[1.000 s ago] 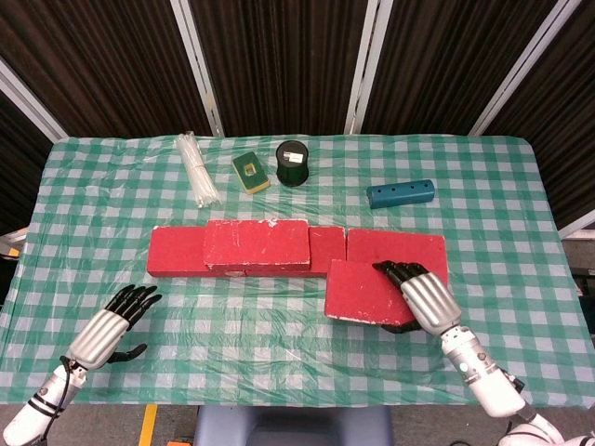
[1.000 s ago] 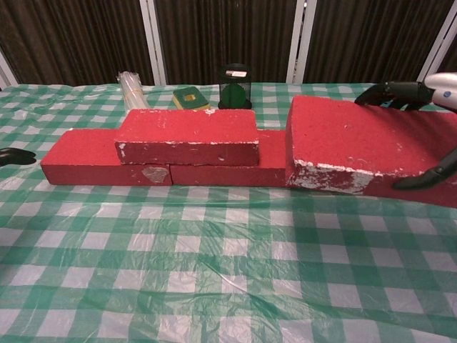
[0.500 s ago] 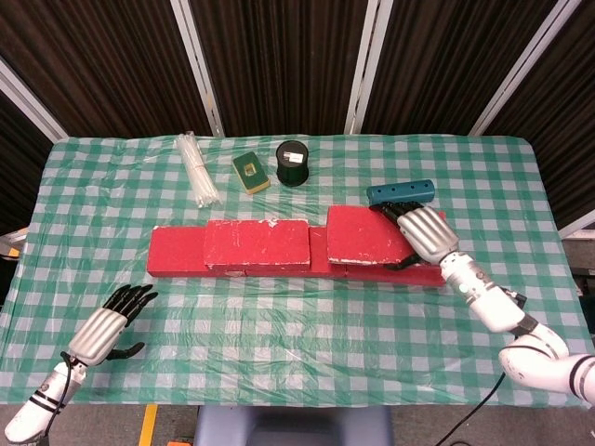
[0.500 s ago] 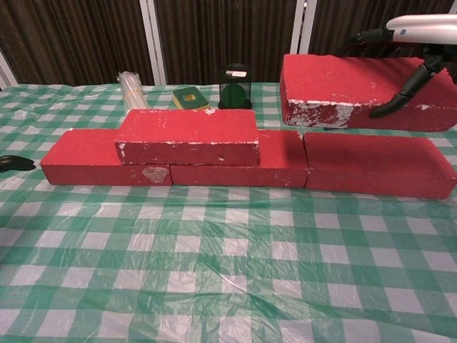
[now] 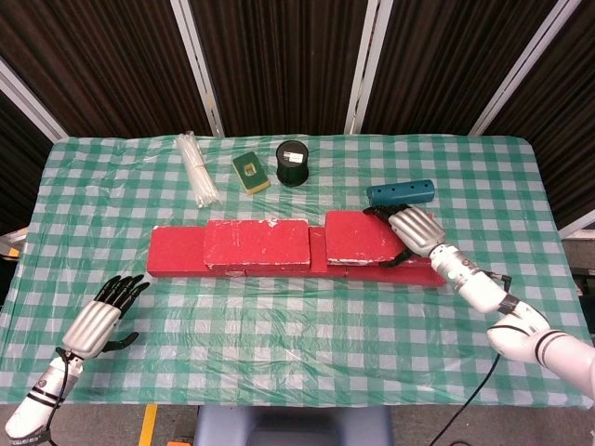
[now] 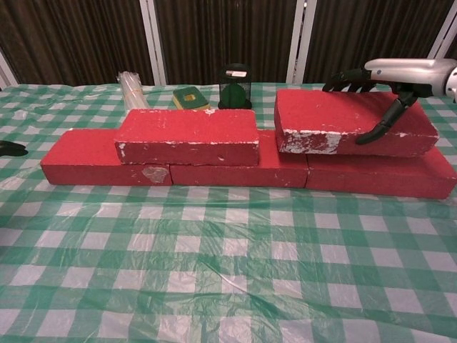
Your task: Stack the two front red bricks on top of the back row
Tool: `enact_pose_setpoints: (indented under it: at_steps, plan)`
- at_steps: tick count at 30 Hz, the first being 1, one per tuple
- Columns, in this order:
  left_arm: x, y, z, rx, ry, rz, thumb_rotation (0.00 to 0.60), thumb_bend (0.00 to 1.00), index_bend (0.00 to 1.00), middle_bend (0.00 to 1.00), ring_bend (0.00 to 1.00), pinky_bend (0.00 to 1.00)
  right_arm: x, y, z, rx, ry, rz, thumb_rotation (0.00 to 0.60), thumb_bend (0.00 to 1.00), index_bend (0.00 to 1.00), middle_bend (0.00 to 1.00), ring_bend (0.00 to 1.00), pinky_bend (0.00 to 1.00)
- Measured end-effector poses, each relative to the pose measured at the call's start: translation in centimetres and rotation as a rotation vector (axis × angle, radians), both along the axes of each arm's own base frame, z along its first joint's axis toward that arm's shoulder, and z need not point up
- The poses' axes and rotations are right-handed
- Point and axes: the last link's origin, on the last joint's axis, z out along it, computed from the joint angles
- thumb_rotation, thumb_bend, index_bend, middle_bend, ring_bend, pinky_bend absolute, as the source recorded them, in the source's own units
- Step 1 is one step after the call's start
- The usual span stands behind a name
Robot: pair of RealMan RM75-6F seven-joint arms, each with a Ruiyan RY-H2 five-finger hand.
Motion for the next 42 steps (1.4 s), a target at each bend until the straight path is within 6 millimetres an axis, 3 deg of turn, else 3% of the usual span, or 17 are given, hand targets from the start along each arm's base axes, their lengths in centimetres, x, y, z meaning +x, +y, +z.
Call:
enact_pose_setpoints:
  at_steps: [17, 42]
  plan:
    - [-0.2, 0.1, 0.2, 0.003, 0.005, 0.003, 0.600, 0.27, 0.00, 0.00, 0.00, 0.00, 0.5, -0.1, -1.8, 0.049, -0.044, -0.024, 0.600, 0.06, 0.44, 0.45, 0.47, 0.60]
    - [-0.2, 0.1, 0.1, -0.010, 0.007, 0.008, 0.600, 0.27, 0.00, 0.00, 0.00, 0.00, 0.9, 0.1, -2.3, 0.070, -0.004, -0.042, 0.600, 0.06, 0.39, 0.45, 0.44, 0.60]
